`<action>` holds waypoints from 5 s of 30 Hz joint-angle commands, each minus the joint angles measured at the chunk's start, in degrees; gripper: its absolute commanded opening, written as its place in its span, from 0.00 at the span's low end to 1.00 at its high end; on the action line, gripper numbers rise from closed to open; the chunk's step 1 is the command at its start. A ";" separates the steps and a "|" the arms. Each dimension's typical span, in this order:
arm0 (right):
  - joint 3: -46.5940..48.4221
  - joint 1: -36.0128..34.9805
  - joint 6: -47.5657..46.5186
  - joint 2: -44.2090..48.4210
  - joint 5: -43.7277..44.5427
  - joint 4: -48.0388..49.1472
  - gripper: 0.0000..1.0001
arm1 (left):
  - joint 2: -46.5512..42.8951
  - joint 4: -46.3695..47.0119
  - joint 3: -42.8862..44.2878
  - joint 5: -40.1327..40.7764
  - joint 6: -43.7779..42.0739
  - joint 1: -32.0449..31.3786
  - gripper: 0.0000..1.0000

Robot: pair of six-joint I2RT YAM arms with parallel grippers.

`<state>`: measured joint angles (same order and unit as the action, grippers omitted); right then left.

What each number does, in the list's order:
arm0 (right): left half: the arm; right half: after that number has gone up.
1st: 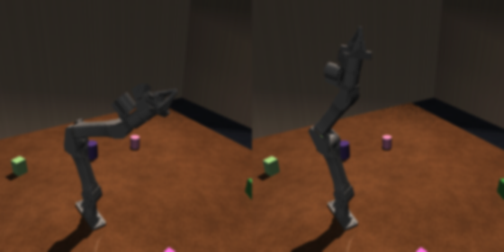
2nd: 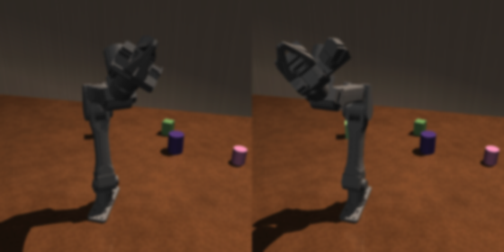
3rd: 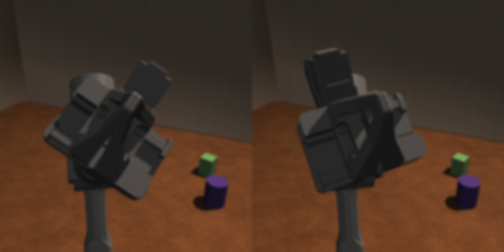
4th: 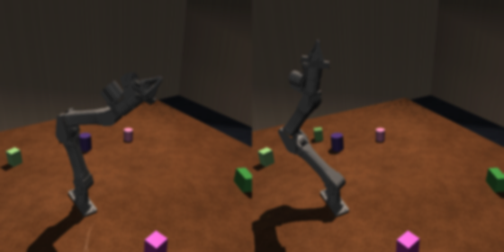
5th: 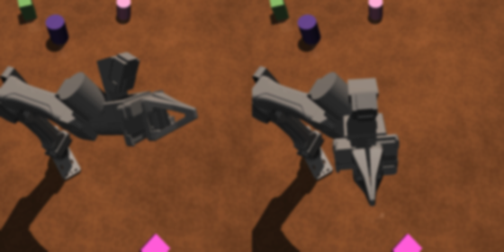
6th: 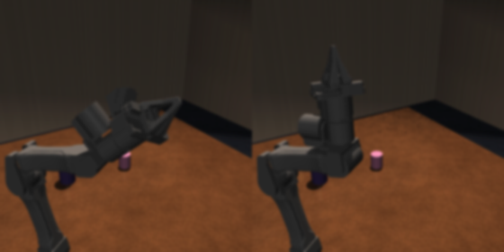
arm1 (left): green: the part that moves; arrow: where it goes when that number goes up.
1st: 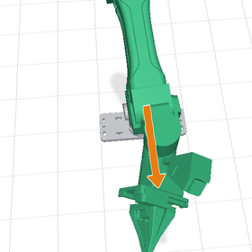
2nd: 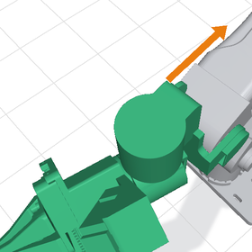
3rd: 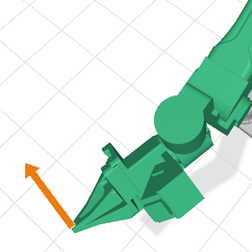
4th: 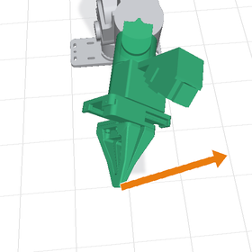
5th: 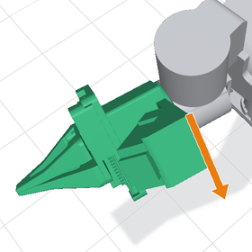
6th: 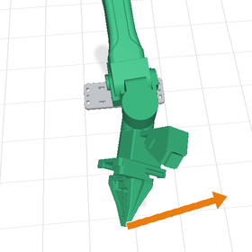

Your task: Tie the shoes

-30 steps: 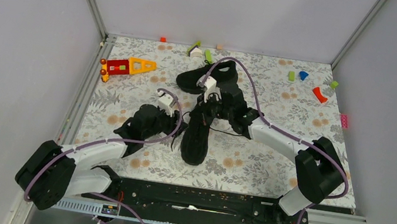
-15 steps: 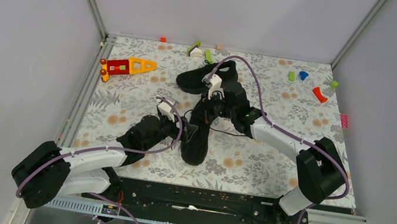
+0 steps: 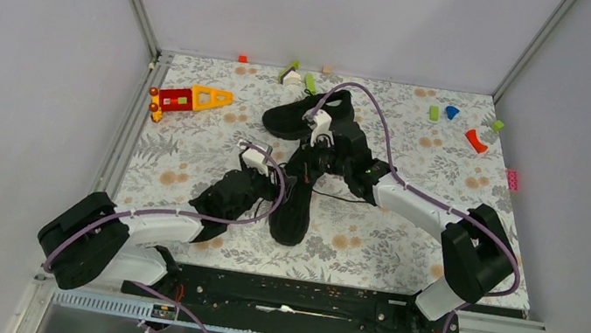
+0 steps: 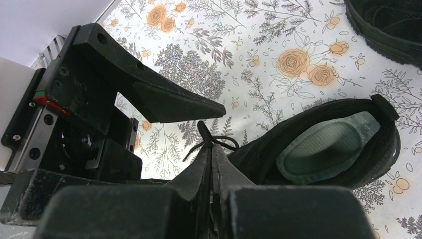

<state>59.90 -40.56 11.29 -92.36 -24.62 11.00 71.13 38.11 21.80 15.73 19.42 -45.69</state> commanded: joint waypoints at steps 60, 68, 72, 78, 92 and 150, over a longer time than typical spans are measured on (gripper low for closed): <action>0.36 0.41 14.69 4.72 5.96 7.37 0.01 | -3.01 6.60 0.12 2.80 1.32 -0.66 0.64; -0.17 0.43 15.48 5.16 6.34 7.72 0.02 | 1.81 7.40 3.42 2.91 2.00 -0.79 0.56; -0.39 0.41 15.76 5.17 7.02 7.83 0.02 | 4.26 7.08 5.32 5.70 2.76 -1.75 0.52; -0.66 0.39 15.78 5.26 7.91 7.74 0.02 | 6.97 7.46 7.46 8.64 2.64 -3.74 0.50; -0.84 0.46 17.17 5.24 10.21 7.65 0.02 | 10.42 0.49 13.94 27.51 2.60 -9.94 0.39; -31.73 -5.84 91.42 25.43 45.36 -6.81 0.70 | 4.58 3.08 6.59 -19.19 -14.95 3.78 0.00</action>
<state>27.97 -44.84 94.17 -63.90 20.05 -4.25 76.97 37.17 28.64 -3.66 4.49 -42.59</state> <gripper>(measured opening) 0.700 0.022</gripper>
